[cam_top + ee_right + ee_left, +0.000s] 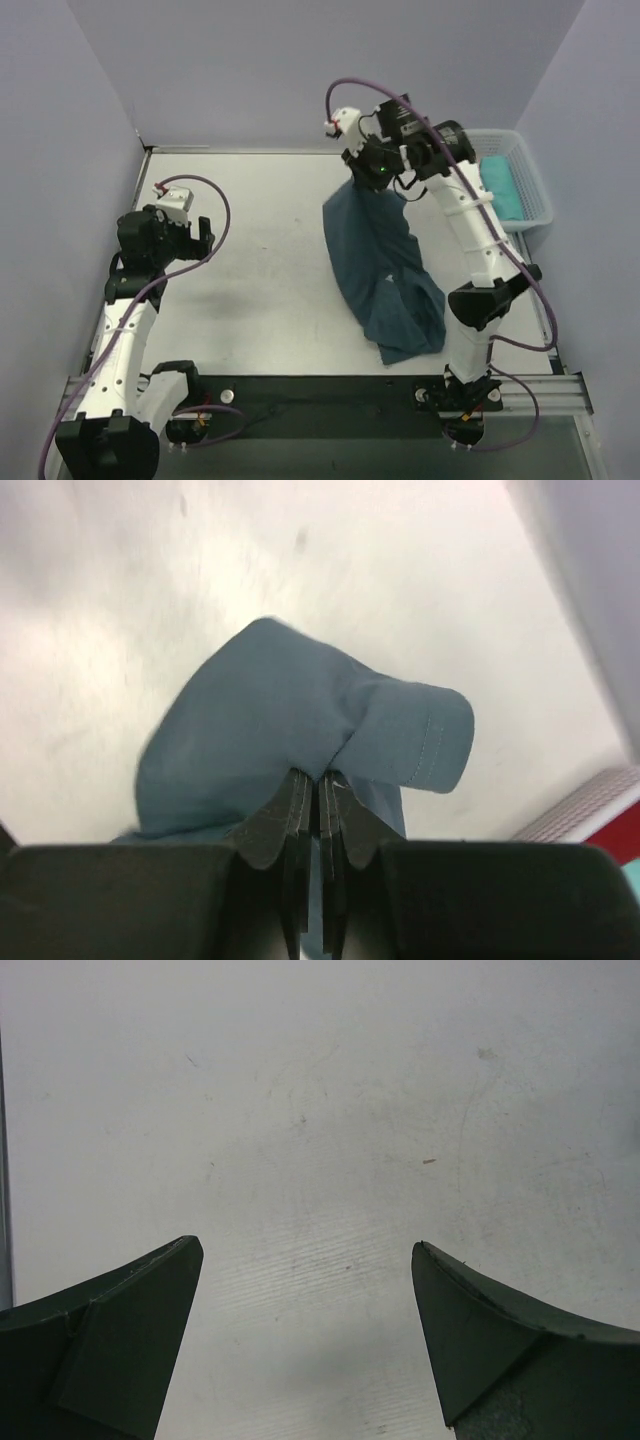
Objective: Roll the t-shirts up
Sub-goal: Move the T-shirt to the center of the board, then flatten out the T-shirt at the center of the board.
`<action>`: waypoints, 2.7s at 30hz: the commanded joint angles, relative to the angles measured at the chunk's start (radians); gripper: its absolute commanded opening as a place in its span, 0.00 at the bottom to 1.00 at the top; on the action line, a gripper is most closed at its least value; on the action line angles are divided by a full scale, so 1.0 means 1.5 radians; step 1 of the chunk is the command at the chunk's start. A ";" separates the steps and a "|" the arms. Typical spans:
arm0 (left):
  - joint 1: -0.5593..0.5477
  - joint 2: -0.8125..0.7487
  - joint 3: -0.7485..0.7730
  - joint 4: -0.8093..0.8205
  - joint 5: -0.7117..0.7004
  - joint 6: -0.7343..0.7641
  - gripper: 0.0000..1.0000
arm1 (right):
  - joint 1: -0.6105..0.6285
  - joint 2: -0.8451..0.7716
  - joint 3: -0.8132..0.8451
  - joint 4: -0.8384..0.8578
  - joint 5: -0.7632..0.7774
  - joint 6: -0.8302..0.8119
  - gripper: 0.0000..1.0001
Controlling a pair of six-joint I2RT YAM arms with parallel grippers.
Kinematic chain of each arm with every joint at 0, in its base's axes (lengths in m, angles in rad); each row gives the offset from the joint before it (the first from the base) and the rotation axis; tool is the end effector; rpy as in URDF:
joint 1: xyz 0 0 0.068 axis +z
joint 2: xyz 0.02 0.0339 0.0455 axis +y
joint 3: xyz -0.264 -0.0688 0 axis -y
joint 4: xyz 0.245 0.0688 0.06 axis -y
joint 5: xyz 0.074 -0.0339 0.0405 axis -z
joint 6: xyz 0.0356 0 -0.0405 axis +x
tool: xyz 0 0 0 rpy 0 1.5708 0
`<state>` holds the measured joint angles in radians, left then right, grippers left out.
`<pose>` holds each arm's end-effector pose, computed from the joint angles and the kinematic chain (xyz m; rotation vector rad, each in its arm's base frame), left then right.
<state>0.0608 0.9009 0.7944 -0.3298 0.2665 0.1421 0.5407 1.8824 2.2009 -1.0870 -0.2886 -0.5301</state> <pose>0.2045 0.0031 0.3083 0.2502 1.9775 -0.1367 0.3314 0.2108 0.4233 -1.3067 1.9225 0.3424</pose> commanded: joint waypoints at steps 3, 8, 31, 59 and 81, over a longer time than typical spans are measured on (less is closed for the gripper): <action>0.004 0.025 0.060 0.038 0.020 -0.013 0.97 | 0.008 -0.132 0.109 0.080 -0.024 0.103 0.00; 0.005 0.043 0.091 0.030 0.011 -0.001 0.97 | -0.004 -0.249 0.024 0.242 0.057 0.139 0.00; 0.005 0.044 0.123 0.045 0.011 -0.007 0.97 | -0.058 -0.293 0.015 0.560 0.112 0.148 0.00; -0.011 0.083 0.091 0.007 0.076 0.034 0.97 | -0.049 -0.276 -0.660 0.330 0.018 -0.017 0.88; -0.045 0.147 0.070 -0.010 0.046 0.026 0.97 | -0.032 -0.263 -0.895 0.503 0.071 -0.371 0.66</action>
<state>-0.0166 1.1294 0.8711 -0.3561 0.3401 0.1951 0.4927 1.4555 0.8581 -0.4393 -0.2352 -1.0168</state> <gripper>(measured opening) 0.974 0.698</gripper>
